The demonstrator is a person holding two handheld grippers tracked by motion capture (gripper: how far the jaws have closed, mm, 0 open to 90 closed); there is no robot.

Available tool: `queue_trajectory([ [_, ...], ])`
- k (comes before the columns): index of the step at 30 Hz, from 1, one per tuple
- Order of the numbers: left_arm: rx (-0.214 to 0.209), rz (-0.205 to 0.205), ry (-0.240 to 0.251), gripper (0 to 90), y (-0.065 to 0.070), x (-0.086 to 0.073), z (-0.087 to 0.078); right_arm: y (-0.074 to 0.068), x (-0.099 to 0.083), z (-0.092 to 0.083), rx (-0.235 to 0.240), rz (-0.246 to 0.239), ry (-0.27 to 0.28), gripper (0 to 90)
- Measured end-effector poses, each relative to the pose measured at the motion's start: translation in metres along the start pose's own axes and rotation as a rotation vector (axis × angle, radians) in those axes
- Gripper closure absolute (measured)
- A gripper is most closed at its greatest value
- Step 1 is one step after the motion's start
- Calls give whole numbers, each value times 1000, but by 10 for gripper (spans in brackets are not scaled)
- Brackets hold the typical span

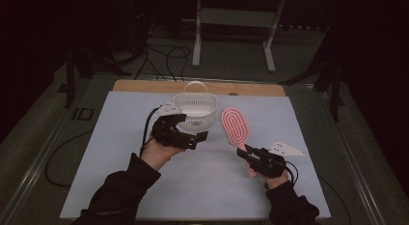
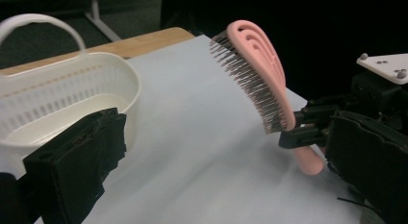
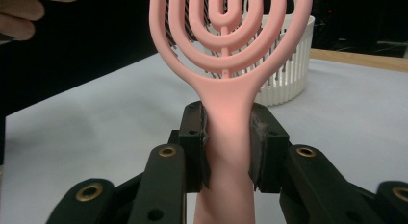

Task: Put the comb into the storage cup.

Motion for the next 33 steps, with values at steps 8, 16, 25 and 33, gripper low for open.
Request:
queue_trajectory([
  [8, -37, -63, -15, 2, 3, 1, 25, 0, 0, 1, -1, 0, 0, 708],
  [16, -45, -122, -20, 2, 3, 2, 42, 0, -1, 1, 4, 0, -5, 708],
  [25, -58, -195, -32, 3, 4, -1, 63, -1, -1, 2, 4, 0, -5, 707],
  [33, -68, -242, -36, 84, 8, -1, 77, -1, -2, 3, 11, 7, -7, 707],
])
Point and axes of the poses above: each handheld gripper's, and its own axes: z roughly forward along the jaws, x roughly out of its top, y roughly to its right, the point moved 4 cm from there along z, roughly forward along the jaws, and after that the axes turned 10 degrees about y, right-handed, at the moved point
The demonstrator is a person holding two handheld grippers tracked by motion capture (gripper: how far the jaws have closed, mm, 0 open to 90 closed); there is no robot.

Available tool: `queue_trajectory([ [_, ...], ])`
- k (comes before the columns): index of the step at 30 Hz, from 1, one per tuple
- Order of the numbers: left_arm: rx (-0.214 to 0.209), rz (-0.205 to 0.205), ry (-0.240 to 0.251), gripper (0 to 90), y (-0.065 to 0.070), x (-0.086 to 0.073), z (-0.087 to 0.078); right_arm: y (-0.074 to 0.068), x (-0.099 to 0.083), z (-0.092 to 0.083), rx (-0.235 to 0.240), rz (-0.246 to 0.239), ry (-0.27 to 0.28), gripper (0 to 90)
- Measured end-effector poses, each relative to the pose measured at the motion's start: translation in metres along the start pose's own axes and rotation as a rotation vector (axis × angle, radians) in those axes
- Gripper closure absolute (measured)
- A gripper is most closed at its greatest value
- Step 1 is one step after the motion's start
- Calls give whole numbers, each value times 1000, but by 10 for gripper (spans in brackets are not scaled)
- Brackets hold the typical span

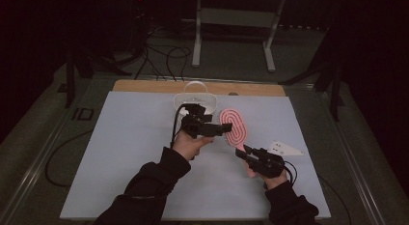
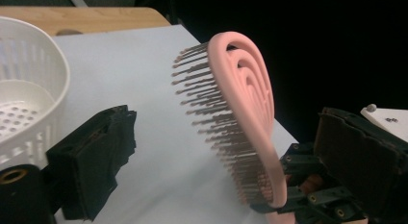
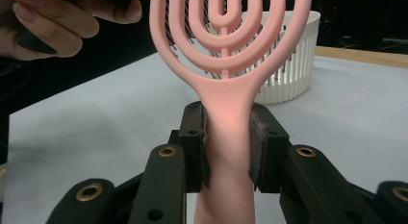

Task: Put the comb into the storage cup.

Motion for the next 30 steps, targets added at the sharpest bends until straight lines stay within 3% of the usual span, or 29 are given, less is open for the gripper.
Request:
queue_trajectory([
  [8, -47, -95, -36, 223, 2, -4, 14, 0, -1, 0, 0, -3, -2, 708],
  [15, -78, -135, -45, 404, 2, -7, 19, 0, -1, 1, 5, -4, -5, 708],
  [21, -97, -148, -45, 587, 1, -9, 20, -1, -1, 1, 12, -4, -5, 707],
  [22, -102, -163, -47, 598, 1, -9, 20, -1, -1, 1, 12, -3, -6, 707],
  [30, -142, -148, -38, 637, 8, -9, 20, -2, -1, 3, 1, -26, -21, 708],
])
Point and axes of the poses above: each handheld gripper's, and its own axes: z roughly forward along the jaws, x roughly out of its top, y roughly to its right, the point moved 4 cm from there along z, roughly forward along the jaws, and after that the axes turned 10 degrees about y, right-handed, at the moved point
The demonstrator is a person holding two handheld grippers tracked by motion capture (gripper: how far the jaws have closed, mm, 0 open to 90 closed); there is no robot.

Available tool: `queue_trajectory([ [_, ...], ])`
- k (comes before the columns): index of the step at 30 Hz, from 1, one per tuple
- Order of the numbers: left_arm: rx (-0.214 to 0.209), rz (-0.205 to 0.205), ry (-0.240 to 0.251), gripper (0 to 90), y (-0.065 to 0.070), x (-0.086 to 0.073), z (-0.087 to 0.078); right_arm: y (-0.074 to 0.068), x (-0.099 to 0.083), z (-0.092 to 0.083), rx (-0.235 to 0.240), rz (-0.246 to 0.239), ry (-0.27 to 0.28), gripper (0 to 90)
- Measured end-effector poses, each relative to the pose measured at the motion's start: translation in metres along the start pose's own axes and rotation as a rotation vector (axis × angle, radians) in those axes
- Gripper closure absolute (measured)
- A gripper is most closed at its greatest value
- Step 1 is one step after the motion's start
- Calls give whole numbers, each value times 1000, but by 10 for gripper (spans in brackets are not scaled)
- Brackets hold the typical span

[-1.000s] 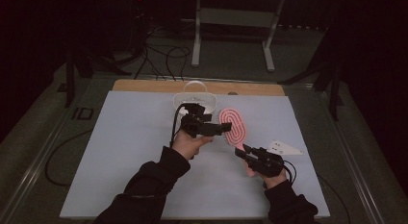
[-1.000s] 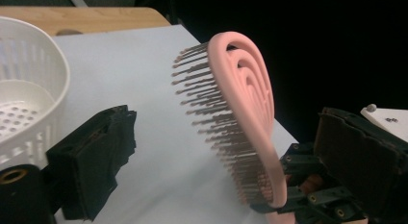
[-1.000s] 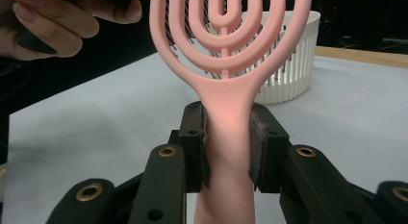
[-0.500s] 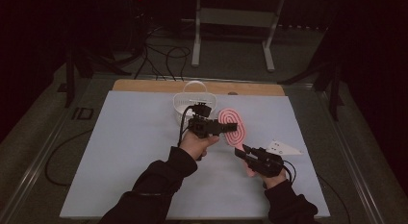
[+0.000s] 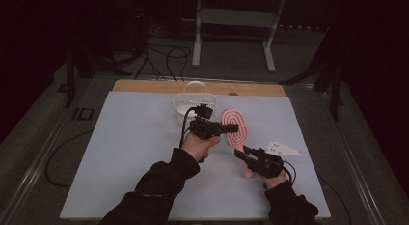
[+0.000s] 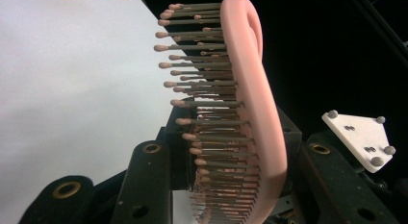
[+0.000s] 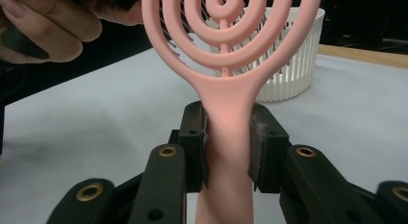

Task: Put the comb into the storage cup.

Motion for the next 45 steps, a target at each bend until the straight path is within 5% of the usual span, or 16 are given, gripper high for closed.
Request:
queue_trajectory([
  [6, -11, 31, 13, 644, 8, 2, 0, 0, 2, -1, -8, -17, 18, 697],
  [11, -13, 71, 31, 644, 13, 5, -1, -2, 4, -1, -1, -28, 21, 457],
  [22, -30, 124, 53, 656, 22, 11, -6, -6, 2, 1, 19, -33, 1, 193],
  [33, 18, 201, 121, 658, 25, 23, -20, -11, -5, 4, 88, -23, -64, 120],
  [45, 58, 272, 161, 659, 23, 39, -40, -13, -10, 1, 106, -48, -103, 117],
])
Point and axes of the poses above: each handheld gripper's, and its own axes: z roughly forward along the jaws, x roughly out of its top, y roughly to its right, the point moved 4 cm from there along z, roughly forward along the jaws, and after that the axes turned 10 degrees about y, right-handed, at the moved point
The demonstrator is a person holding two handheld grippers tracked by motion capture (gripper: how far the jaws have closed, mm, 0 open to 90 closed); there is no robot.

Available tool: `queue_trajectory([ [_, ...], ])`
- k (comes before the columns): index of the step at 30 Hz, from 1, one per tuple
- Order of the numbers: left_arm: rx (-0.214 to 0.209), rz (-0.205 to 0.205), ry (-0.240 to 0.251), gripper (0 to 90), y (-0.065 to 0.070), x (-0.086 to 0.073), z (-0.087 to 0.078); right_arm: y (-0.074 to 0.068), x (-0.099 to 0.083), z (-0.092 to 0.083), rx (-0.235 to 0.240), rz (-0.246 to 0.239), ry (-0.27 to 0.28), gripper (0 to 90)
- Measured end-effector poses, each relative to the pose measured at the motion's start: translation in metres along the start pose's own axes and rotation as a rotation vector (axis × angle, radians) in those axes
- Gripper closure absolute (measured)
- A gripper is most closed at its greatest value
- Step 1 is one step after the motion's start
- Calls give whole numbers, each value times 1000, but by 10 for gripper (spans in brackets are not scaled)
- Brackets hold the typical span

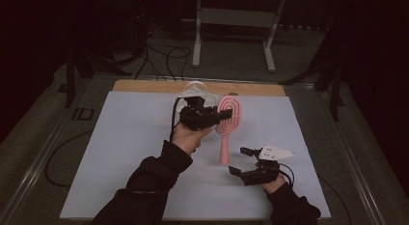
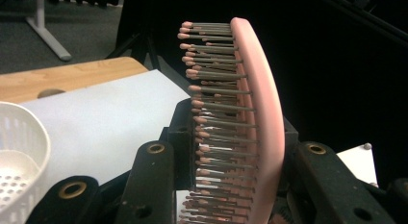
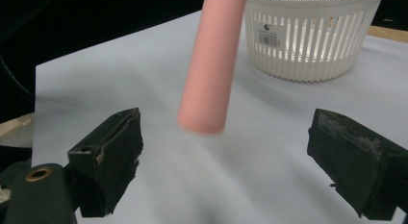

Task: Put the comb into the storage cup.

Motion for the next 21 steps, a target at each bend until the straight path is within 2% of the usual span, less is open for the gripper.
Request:
queue_trajectory([
  [3, 13, 18, 10, 659, -4, 5, -6, 0, -1, -2, -2, 1, -5, 117],
  [10, 52, 90, 19, 659, -13, 14, -18, 1, -4, -6, 19, 6, 0, 110],
  [13, 66, 101, 26, 659, -17, 17, -22, 1, -5, -8, 14, 7, -2, 110],
  [21, 91, 159, 32, 659, -21, 26, -29, 2, -6, -12, 8, 14, -2, 112],
])
Point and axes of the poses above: each handheld gripper's, and its own axes: z roughly forward along the jaws, x roughly out of its top, y roughly to its right, the point moved 4 cm from there along z, roughly forward along the jaws, and after that the axes turned 10 degrees about y, right-handed, at the moved point
